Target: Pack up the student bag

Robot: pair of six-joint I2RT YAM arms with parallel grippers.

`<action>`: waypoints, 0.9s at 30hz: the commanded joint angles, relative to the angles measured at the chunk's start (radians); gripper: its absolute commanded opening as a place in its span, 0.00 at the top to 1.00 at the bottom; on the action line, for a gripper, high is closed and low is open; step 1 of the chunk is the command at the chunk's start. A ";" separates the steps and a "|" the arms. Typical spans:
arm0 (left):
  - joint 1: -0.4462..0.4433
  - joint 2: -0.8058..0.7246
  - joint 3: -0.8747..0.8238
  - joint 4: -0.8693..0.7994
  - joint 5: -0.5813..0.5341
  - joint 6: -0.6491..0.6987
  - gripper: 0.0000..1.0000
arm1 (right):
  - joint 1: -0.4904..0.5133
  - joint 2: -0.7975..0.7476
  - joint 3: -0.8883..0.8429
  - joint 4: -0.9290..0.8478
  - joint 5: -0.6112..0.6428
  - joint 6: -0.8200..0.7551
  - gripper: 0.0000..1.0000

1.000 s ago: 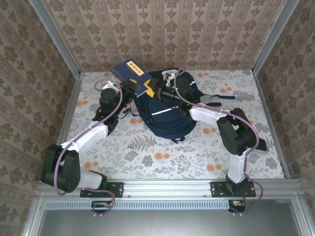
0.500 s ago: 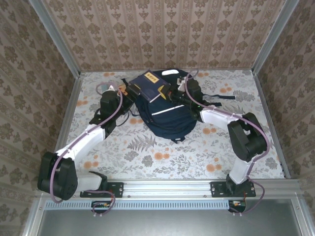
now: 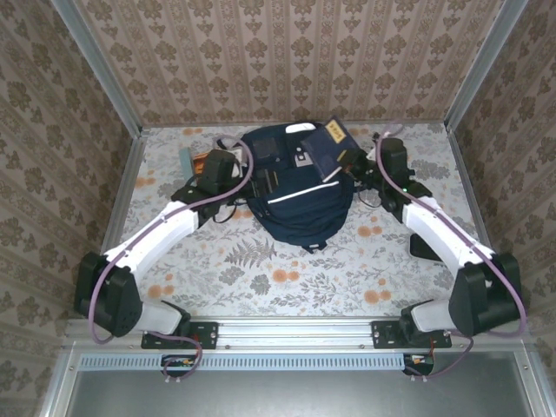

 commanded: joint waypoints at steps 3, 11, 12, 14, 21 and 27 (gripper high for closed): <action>-0.096 0.147 0.165 -0.123 0.038 0.259 0.00 | -0.082 -0.149 -0.041 -0.188 0.116 -0.126 0.98; -0.248 0.439 0.497 -0.378 -0.038 0.558 0.14 | -0.170 -0.271 -0.105 -0.271 0.161 -0.144 0.99; -0.262 0.479 0.540 -0.414 -0.065 0.595 0.17 | -0.179 -0.278 -0.107 -0.279 0.161 -0.144 0.99; -0.281 0.537 0.606 -0.465 -0.102 0.660 0.21 | -0.190 -0.285 -0.106 -0.294 0.158 -0.148 0.99; -0.286 0.732 0.829 -0.648 -0.113 0.752 0.23 | -0.213 -0.301 -0.107 -0.322 0.133 -0.150 0.99; -0.287 0.823 0.911 -0.698 -0.146 0.766 0.33 | -0.222 -0.304 -0.109 -0.330 0.112 -0.150 0.98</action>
